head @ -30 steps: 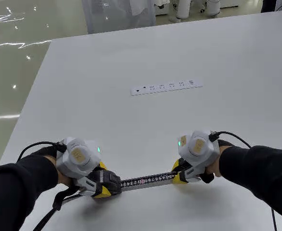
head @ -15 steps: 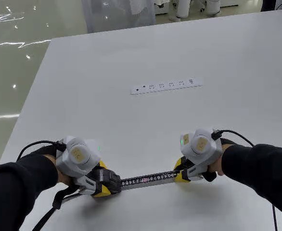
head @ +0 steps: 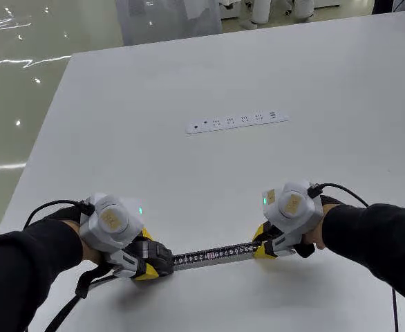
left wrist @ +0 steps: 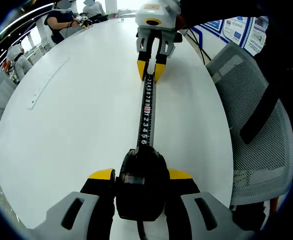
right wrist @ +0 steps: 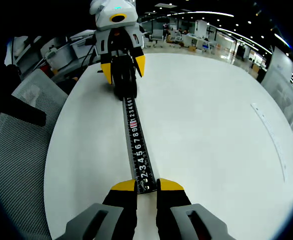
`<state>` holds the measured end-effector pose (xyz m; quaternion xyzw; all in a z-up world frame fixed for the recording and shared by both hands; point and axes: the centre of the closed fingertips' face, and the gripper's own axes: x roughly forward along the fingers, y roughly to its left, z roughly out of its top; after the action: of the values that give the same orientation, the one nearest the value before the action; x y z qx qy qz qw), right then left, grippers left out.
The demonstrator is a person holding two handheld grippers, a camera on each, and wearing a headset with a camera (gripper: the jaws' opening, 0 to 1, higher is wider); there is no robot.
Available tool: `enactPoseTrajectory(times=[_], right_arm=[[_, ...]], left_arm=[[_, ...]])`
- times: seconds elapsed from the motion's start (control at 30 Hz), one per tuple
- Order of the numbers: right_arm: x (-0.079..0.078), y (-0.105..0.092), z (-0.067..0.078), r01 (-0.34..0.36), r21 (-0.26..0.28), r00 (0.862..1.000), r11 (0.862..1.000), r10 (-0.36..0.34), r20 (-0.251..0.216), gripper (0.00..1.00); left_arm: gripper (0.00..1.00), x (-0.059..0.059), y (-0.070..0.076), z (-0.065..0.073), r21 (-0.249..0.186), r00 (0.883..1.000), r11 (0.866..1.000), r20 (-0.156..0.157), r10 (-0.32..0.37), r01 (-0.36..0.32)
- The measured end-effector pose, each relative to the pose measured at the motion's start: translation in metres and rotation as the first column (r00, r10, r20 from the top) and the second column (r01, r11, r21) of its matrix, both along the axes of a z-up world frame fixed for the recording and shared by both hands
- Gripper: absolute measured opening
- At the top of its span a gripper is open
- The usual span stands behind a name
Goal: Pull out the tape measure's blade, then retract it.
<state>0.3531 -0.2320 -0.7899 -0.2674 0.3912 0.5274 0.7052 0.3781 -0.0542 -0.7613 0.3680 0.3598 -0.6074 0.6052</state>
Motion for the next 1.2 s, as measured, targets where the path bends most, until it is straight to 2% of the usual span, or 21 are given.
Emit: enactPoseTrajectory(times=[1.2], right_arm=[[-0.002, -0.016, -0.001, 0.013, -0.007, 1.000, 1.000, -0.013, -0.004, 0.09]], left_arm=[[0.34, 0.000, 0.000, 0.000, -0.010, 1.000, 1.000, -0.003, 0.001, -0.001]])
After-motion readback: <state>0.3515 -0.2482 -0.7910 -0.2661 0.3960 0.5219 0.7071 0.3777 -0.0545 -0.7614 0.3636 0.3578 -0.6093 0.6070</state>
